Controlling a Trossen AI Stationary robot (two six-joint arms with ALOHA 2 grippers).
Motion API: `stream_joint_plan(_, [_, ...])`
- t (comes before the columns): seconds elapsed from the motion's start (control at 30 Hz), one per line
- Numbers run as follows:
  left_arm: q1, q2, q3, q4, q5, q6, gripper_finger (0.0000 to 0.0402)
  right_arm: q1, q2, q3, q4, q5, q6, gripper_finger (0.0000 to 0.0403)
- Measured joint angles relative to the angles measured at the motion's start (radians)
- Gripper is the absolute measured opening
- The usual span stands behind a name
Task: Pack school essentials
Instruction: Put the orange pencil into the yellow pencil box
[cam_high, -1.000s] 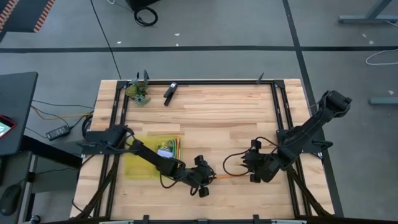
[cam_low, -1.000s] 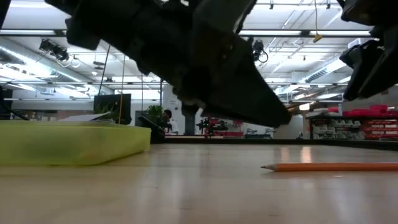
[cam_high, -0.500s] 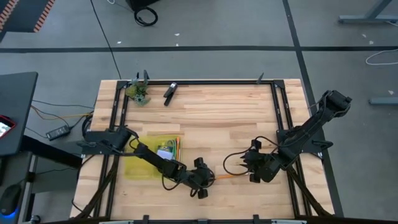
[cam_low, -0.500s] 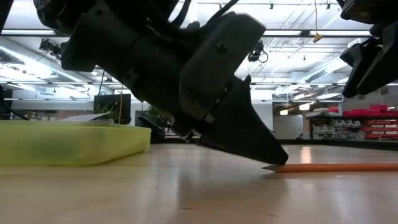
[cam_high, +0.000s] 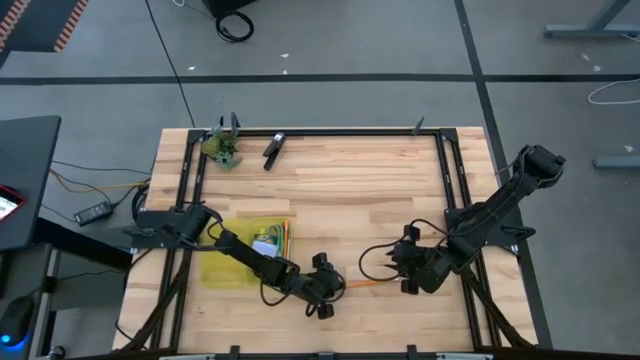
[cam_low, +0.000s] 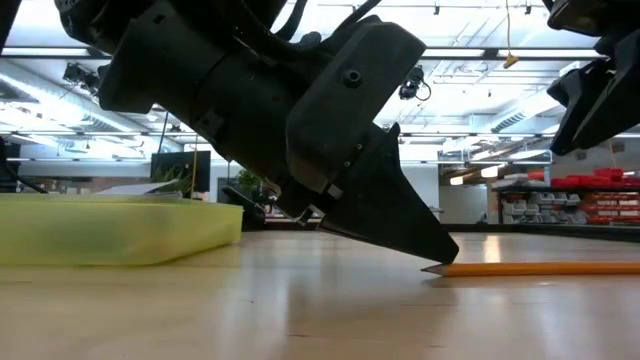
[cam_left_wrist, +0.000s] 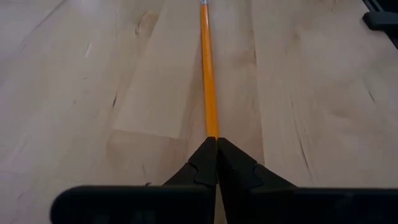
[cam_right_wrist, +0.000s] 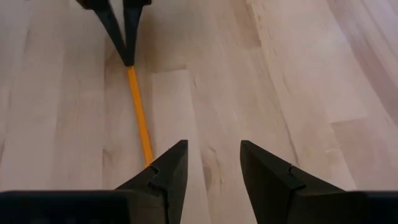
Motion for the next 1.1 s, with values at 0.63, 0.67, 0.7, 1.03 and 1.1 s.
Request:
stream_joint_plan(0.63, [-0.011,-0.003,0.002,-0.043,0.013,-0.001,0.0015,0.001,0.000,0.000,0.007,-0.015,0.014,0.0157])
stream_joint_plan(0.67, [-0.011,-0.003,0.002,-0.047,0.013,-0.001,0.0015,0.001,0.000,0.000,0.007,-0.015,0.014,0.0157])
stream_joint_plan(0.7, [-0.011,-0.003,0.002,-0.050,0.013,-0.001,0.0015,0.001,0.000,0.000,0.007,-0.015,0.014,0.0157])
stream_joint_plan(1.03, [-0.017,-0.004,0.001,-0.071,0.013,-0.001,0.0016,0.006,0.001,-0.001,0.024,-0.105,0.014,0.0157])
stream_joint_plan(1.1, [-0.017,-0.004,0.001,-0.071,0.013,-0.001,0.0015,0.006,0.001,-0.001,0.047,-0.127,0.007,0.0159])
